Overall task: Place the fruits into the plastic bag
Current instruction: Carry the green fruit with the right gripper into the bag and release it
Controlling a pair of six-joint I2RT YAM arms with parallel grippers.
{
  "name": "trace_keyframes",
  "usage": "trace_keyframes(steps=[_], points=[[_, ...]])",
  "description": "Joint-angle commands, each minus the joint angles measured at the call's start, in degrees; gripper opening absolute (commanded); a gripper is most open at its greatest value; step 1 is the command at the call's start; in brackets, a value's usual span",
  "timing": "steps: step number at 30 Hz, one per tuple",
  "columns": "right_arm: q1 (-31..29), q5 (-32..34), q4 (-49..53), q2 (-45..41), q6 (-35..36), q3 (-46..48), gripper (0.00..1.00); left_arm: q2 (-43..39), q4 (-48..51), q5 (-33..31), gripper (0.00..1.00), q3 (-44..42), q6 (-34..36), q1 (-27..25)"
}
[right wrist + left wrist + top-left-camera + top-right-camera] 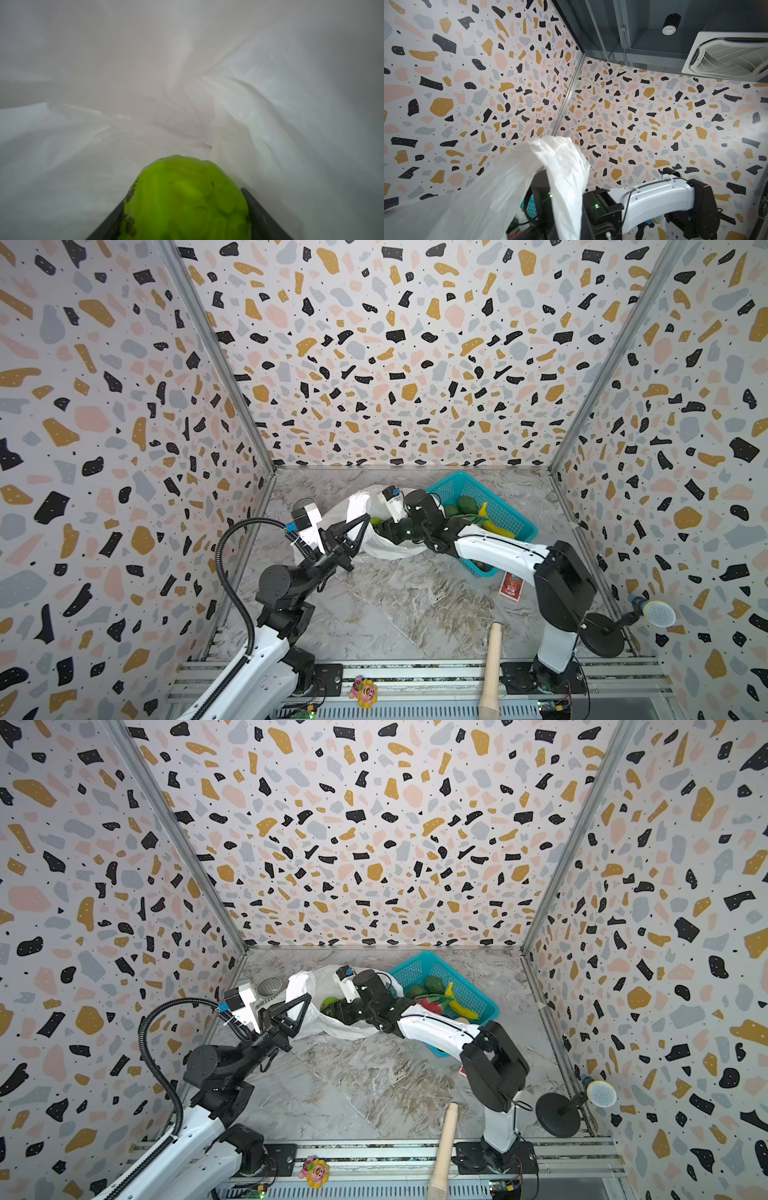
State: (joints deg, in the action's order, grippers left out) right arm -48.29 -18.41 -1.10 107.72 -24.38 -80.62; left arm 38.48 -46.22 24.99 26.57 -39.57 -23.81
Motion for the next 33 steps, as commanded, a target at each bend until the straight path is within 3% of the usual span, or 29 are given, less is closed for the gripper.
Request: trace_keyframes(steps=[1,5,11,14,18,33], points=[[0.6,5.2,8.7,0.8,-1.7,-2.4,0.4,-1.4,-4.2,-0.2,0.0,-0.9,-2.0,-0.2],[2.7,8.9,11.0,-0.2,-3.1,0.0,0.58,-2.0,-3.2,-0.2,0.0,-0.9,-2.3,-0.2],[5.1,8.8,8.8,-6.3,-2.3,4.4,0.8,-1.3,-0.9,-0.3,0.0,-0.5,-0.1,-0.2],[5.7,7.9,7.6,-9.4,-1.1,5.9,1.0,-1.2,3.0,0.0,0.0,0.4,3.3,-0.2],[6.1,5.7,5.3,-13.5,0.1,8.3,0.99,-1.5,7.0,0.2,0.0,1.5,6.1,-0.3],[6.1,-11.0,3.0,-24.1,5.0,12.3,0.98,0.3,9.5,-4.0,0.0,2.3,5.8,-0.3]])
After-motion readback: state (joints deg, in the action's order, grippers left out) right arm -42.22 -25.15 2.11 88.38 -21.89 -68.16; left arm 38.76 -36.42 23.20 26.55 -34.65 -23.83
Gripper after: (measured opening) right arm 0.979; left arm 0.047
